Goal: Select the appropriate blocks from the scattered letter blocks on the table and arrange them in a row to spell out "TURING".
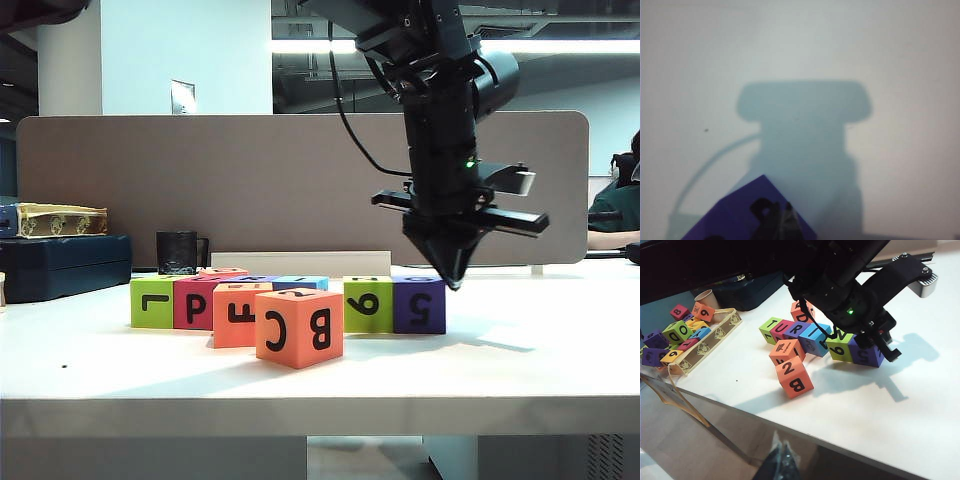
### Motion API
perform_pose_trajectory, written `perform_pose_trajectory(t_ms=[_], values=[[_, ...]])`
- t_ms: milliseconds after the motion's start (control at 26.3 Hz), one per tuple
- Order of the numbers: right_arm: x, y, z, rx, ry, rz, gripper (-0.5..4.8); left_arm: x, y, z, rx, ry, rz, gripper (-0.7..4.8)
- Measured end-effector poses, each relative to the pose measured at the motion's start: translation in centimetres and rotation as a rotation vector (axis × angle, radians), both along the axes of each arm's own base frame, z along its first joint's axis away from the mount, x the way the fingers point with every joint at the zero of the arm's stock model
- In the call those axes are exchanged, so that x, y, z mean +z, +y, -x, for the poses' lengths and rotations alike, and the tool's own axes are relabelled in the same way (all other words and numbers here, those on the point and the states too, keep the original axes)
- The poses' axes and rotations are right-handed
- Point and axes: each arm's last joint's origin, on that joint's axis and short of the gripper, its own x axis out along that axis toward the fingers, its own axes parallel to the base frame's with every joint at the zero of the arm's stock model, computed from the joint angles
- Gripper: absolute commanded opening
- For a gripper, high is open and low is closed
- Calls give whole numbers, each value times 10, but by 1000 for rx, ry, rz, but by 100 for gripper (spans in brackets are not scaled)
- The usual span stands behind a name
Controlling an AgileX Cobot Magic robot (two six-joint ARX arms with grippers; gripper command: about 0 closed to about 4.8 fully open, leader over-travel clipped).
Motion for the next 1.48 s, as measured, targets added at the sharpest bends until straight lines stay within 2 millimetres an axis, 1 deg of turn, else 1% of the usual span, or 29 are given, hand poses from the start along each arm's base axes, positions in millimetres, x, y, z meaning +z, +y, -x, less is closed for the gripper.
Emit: perform_pose_trajectory(t_ms=[228,798,950,1216,1254,1292,1330,1405,1481], values=[[0,0,0,0,0,0,-1,-1,8,-3,23,15,-46,-6],[0,0,0,0,0,0,-1,-2,12,-1,39,25,-108,-6],[0,0,0,0,0,0,-1,2,13,-1,38,20,-108,-6],[0,0,0,0,-1,0,-1,33,13,0,42,-42,-41,-6],[0,0,0,0,-1,0,-1,42,15,1,42,-48,-32,-6],[0,0,0,0,0,0,-1,53,21,3,47,-53,-26,-6],[0,0,0,0,0,0,-1,59,24,4,51,-57,-22,-6],[0,0,0,0,-1,0,-1,75,36,0,72,-70,-4,-6],[0,0,0,0,1,0,-1,93,54,-6,110,-92,20,-6]])
